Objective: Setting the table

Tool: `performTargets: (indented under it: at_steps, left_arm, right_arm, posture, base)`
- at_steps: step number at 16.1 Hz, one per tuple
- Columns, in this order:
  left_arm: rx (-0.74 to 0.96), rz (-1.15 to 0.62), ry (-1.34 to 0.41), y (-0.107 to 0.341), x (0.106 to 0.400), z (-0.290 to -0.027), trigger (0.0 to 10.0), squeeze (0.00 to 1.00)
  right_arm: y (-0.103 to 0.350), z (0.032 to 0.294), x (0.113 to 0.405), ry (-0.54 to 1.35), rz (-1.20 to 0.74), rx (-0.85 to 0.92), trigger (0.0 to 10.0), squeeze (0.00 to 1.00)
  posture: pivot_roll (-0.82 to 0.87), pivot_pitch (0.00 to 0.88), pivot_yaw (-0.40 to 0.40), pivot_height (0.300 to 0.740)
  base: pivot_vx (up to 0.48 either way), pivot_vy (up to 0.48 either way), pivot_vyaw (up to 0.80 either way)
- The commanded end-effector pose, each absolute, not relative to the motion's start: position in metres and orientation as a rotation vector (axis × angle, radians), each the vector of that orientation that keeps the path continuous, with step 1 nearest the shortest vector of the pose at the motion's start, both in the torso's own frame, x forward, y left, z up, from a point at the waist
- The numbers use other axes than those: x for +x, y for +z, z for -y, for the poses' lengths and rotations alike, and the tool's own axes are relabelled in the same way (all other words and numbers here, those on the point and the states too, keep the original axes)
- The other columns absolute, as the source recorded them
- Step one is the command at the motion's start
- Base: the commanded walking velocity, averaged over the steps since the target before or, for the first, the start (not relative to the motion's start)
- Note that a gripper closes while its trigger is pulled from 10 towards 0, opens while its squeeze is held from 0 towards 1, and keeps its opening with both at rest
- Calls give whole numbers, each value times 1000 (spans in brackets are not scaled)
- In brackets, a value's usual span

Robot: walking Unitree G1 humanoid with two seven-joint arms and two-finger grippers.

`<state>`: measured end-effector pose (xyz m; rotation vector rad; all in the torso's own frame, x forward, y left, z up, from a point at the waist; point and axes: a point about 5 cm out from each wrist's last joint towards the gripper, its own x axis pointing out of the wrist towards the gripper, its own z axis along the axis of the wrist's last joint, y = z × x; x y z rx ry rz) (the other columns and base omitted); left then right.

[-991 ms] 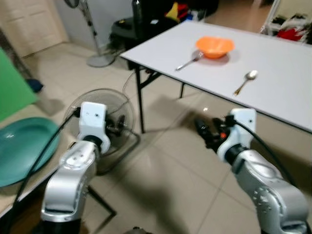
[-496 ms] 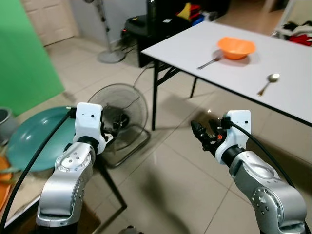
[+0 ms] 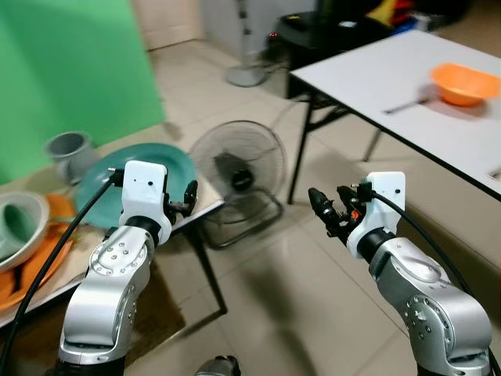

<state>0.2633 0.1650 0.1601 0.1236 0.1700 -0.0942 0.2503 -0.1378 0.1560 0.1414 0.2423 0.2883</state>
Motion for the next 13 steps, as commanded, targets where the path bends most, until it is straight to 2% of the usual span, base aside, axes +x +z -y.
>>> performTargets:
  at_steps: [1,11,13]
  left_arm:
    - [133,-138,-97,167,264,-166,10000,0]
    - [181,-103,-121,172,266,-163,10000,0]
    - [196,-93,-138,174,266,-161,10000,0]
  right_arm:
    - [158,133,252,319,-235,136,10000,0]
    - [156,130,256,356,-234,124,10000,0]
    - [155,132,258,345,-233,149,10000,0]
  posture:
    - [72,0,52,740]
    - [90,0,38,740]
    - [92,0,35,740]
  base:
    - [330,0,800]
    - [329,0,800]
    - [152,0,0]
